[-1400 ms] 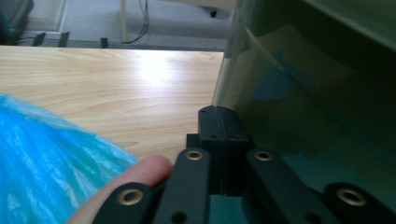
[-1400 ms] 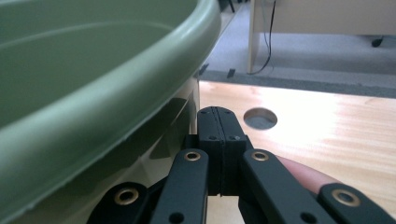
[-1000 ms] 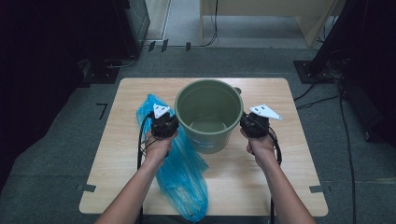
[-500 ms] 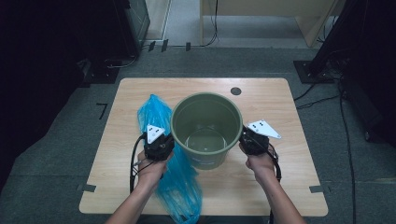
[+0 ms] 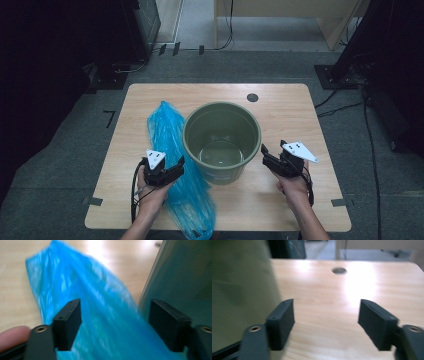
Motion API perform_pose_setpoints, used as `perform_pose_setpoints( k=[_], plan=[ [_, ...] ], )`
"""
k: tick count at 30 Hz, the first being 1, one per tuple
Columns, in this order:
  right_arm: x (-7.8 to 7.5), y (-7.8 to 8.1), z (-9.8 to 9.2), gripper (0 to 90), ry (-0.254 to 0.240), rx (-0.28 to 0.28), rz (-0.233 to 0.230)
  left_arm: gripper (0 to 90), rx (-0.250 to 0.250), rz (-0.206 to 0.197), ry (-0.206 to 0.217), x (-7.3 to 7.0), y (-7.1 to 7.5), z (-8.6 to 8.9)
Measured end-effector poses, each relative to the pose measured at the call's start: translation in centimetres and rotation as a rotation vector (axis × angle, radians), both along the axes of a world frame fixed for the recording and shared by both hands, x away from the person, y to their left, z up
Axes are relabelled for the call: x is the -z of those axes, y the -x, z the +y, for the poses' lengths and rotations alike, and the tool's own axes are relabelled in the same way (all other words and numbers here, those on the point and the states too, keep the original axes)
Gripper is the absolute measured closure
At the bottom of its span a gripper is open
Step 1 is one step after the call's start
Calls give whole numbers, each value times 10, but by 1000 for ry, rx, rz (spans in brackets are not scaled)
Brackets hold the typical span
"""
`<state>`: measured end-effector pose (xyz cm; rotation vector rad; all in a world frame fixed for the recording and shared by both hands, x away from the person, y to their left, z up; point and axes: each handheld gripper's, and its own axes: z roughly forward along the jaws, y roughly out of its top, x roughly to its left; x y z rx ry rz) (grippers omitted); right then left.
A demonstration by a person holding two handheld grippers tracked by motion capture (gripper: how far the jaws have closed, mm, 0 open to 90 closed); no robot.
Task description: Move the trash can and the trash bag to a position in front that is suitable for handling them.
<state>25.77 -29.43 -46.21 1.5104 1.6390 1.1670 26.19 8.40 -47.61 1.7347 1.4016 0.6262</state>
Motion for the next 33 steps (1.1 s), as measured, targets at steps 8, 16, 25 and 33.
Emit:
perform_pose_setpoints(
  k=[8,16,25,33],
  plan=[
    [33,6,-33,173,50,108,110,128,-7,107,-96,20,3,-10],
    [53,18,-54,129,79,149,186,71,22,178,-163,40,0,-20],
    [57,19,-53,140,75,166,203,401,7,113,-129,39,6,-13],
    [62,15,-52,128,106,216,305,888,27,110,-67,39,9,-6]
  ],
)
